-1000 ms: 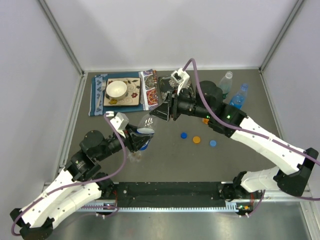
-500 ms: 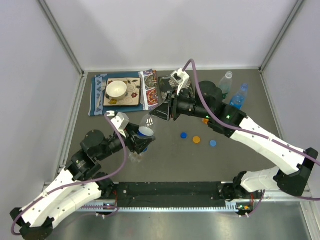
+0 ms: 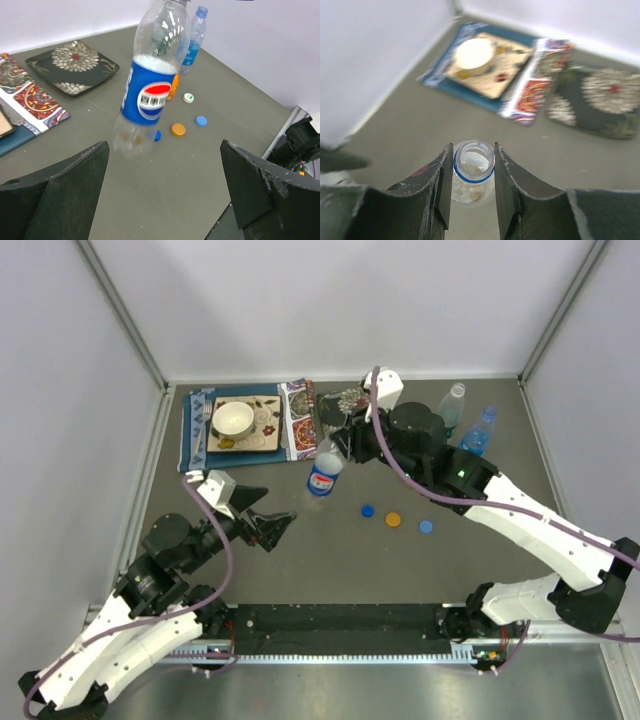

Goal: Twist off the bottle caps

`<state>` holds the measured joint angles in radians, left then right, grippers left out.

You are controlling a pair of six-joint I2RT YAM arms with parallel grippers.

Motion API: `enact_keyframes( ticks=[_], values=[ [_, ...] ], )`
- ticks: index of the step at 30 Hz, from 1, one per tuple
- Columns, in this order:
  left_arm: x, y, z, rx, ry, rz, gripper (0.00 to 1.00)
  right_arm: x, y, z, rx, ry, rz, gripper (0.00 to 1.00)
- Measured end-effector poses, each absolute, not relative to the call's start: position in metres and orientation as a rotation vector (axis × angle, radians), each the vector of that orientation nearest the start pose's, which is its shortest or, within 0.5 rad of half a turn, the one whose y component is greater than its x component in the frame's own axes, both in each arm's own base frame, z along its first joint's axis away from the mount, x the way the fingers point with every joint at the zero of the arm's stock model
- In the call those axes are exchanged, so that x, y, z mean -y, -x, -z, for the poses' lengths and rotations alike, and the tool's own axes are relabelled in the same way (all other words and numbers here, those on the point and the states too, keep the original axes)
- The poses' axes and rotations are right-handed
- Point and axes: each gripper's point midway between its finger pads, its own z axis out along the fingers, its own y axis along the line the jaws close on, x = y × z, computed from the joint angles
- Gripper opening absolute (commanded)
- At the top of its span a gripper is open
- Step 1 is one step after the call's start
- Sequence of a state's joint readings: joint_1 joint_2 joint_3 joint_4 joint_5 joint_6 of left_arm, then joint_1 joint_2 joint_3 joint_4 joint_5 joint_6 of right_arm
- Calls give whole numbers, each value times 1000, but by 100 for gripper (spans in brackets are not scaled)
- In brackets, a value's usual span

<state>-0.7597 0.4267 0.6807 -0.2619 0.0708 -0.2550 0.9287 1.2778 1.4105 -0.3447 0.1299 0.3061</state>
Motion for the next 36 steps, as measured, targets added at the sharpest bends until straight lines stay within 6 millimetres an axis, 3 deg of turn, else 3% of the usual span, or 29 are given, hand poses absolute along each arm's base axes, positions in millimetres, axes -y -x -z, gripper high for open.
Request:
enact_keyframes(
  ticks=[5, 10, 15, 29, 36],
  values=[
    [169, -162, -308, -1543, -399, 802, 98, -285, -303, -369, -1725, 344, -396, 0],
    [160, -159, -310, -1529, -369, 791, 98, -270, -340, -358, -1692, 275, -151, 0],
    [161, -161, -301, -1550, -368, 786, 99, -262, -365, -332, -1695, 241, -15, 0],
    [162, -159, -296, -1573, -372, 795, 98, -249, -385, -264, -1753, 215, 107, 0],
    [164, -160, -293, -1590, -370, 802, 98, -245, -386, -252, -1776, 181, 95, 0]
  ],
)
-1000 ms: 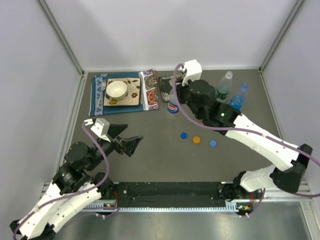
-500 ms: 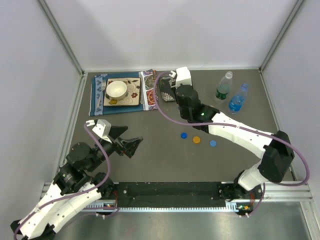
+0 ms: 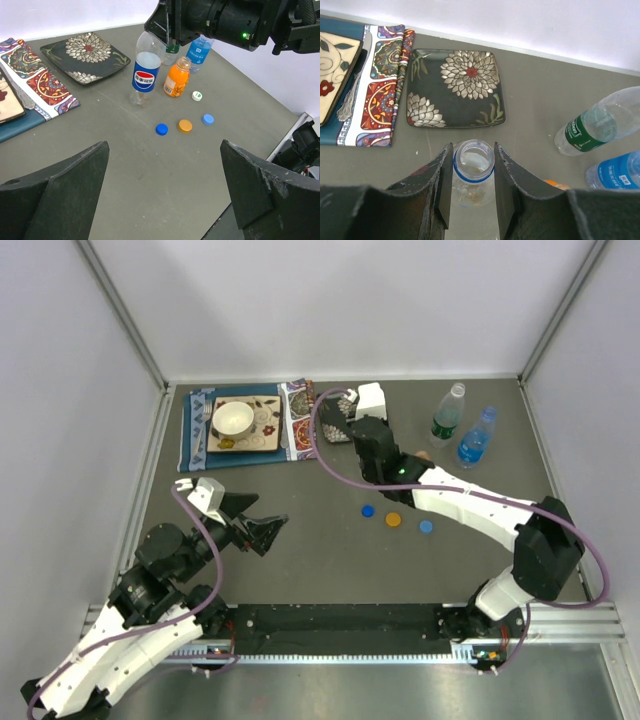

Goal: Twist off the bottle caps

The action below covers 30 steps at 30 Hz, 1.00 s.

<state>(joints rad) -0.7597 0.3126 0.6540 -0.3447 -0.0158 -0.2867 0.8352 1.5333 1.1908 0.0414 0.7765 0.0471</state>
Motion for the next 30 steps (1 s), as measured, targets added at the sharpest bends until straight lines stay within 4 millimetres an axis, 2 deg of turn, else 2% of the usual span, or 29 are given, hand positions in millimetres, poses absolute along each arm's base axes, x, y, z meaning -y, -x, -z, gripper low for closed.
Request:
enact_keyframes(
  ticks=[5, 6, 9, 20, 26, 30],
  values=[
    [165, -160, -291, -1594, -369, 803, 98, -245, -384, -246, -1790, 170, 82, 1],
    [165, -160, -291, -1595, -369, 803, 98, -245, -384, -246, -1790, 167, 80, 8],
    [166, -161, -290, -1601, -370, 801, 98, -245, -384, -245, -1791, 162, 76, 19],
    [166, -162, -288, -1608, -372, 799, 99, -245, -384, -245, -1791, 163, 75, 33],
    [168, -163, -286, -1619, -375, 795, 99, -246, -384, -244, -1793, 165, 74, 45],
    [168, -163, -286, -1619, -375, 795, 98, -245, -383, -242, -1800, 168, 72, 48]
  ],
)
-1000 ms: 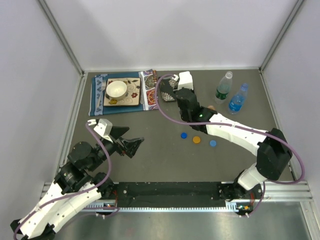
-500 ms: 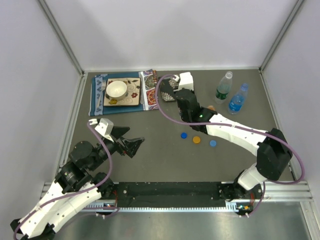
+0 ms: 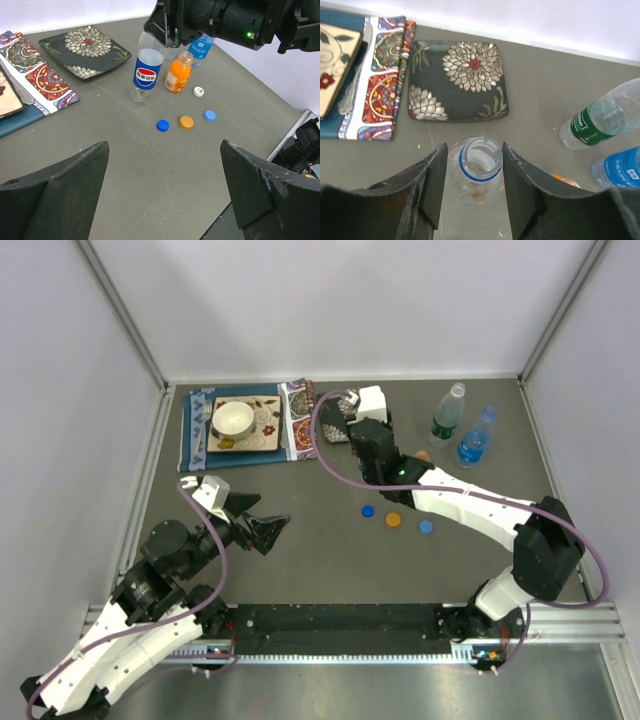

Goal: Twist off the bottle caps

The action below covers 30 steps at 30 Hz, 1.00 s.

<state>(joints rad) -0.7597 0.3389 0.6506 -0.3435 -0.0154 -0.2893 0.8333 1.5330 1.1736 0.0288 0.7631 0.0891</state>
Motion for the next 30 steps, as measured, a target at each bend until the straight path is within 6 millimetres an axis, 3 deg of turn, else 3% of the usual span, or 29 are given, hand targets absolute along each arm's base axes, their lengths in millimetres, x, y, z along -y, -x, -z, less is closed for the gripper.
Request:
enact_keyframes(
  ticks=[12, 18, 30],
  values=[
    [170, -165, -284, -1628, -380, 795, 98, -243, -379, -230, -1835, 193, 89, 52],
    [173, -162, -284, -1624, -398, 814, 98, -241, -380, -230, -1839, 189, 88, 67],
    [174, -160, -284, -1625, -403, 825, 98, -238, -377, -229, -1861, 187, 67, 73]
  ],
)
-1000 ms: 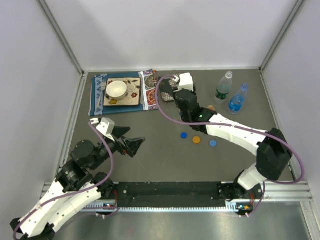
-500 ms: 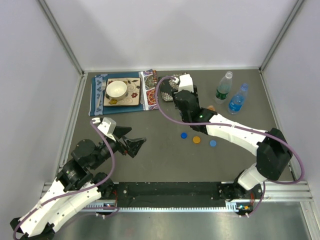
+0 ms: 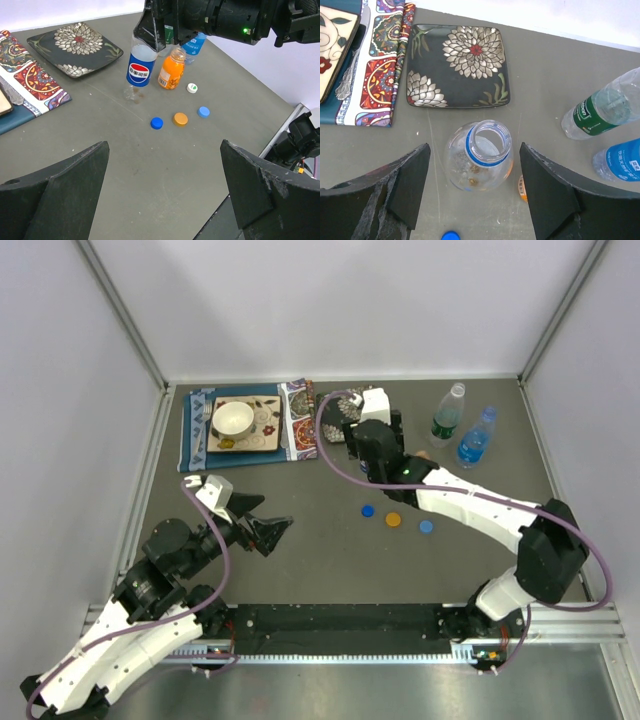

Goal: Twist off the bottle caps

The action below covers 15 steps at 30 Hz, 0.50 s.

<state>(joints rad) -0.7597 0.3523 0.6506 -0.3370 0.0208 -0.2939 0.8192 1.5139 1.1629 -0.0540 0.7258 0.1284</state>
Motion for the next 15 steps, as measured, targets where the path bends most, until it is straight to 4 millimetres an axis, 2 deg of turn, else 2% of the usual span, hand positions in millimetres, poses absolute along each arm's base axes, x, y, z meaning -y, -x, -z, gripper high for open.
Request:
enact_keyframes(
  ticks=[6, 10, 13, 15],
  values=[
    [175, -160, -284, -1624, -406, 829, 98, -237, -374, -232, -1869, 177, 39, 84],
    [175, -160, -284, -1624, -407, 829, 99, -233, -367, -244, -1865, 159, 7, 94],
    [175, -160, -284, -1628, -406, 828, 98, -226, -358, -269, -1838, 133, -35, 97],
    [176, -162, -282, -1637, -406, 825, 99, -222, -354, -299, -1798, 104, -73, 97]
  ],
)
